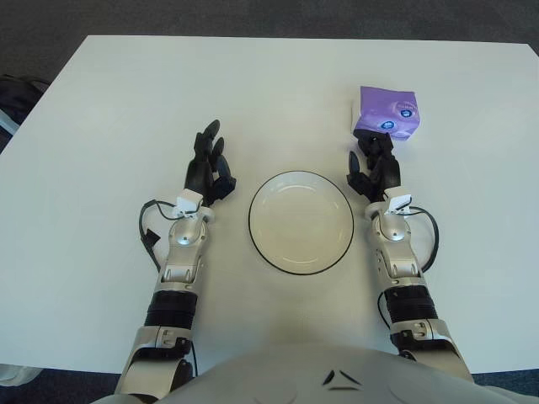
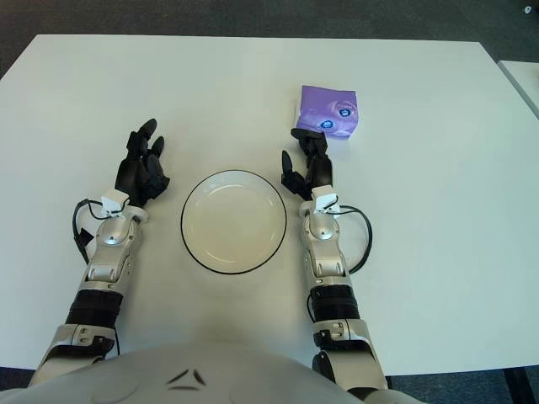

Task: Put the tissue paper into the plate.

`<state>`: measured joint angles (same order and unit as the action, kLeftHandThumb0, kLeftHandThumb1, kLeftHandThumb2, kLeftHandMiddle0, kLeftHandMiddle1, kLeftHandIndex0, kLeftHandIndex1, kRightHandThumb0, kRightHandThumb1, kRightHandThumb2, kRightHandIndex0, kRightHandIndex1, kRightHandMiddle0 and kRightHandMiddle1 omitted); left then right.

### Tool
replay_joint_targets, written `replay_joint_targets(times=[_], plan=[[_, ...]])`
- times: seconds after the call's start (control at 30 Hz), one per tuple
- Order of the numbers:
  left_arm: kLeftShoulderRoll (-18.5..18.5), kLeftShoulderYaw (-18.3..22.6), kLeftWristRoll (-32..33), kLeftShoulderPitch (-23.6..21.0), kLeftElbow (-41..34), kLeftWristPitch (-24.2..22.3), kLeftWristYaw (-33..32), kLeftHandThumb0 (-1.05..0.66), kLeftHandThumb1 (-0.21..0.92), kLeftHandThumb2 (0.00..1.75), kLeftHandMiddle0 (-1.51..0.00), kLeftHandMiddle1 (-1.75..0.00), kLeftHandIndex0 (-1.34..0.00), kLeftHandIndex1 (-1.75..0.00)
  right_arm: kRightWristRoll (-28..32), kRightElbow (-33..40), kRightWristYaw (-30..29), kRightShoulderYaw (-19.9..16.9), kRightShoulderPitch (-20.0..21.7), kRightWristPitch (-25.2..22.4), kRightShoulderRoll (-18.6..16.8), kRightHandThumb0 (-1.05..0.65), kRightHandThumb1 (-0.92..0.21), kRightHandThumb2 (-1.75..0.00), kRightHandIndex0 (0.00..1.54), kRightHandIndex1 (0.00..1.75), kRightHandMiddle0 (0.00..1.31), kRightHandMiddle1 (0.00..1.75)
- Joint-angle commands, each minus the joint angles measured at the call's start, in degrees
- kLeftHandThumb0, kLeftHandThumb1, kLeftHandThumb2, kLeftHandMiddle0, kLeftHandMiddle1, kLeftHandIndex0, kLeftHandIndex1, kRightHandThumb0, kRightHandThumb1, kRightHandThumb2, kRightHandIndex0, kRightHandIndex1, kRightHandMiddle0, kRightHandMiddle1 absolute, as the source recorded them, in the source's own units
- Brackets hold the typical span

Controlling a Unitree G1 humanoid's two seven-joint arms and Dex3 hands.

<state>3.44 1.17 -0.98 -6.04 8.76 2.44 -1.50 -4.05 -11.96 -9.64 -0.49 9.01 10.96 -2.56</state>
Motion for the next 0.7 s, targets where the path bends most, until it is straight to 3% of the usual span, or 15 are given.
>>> replay_joint_targets(times=[0.0,0.33,0.67], plan=[[0.1,-0.4,-0.3,3.6,3.1,-3.1,0.8,-0.77,0.92,0.97,-0.31,-0.01,0.0,-0.48,0.3,-5.3,1.0,0.3,-7.5,-8.5,-0.5,-0.66,-0.83,-0.61,0.32,0.55,0.06,1.13],[0.0,-0.5,-0.5,3.2,3.7,-3.1,0.6,-0.78,0.92,0.98,-0.31,-0.01,0.0,-0.48,1.5,-3.0,2.6,-0.2,-8.4,-6.5,0.2,-0.64,-0.83,-0.6,0.34,0.55,0.08,1.13],[-0.5,-0.6,-0.2,3.0,4.2,-2.5,0.6,-0.77,0.92,0.97,-0.3,0.0,0.0,-0.47,3.7,15.4,6.1,-2.9,-15.0,-6.9,3.2,-0.56,-0.78,-0.66,0.36,0.61,0.14,1.1]])
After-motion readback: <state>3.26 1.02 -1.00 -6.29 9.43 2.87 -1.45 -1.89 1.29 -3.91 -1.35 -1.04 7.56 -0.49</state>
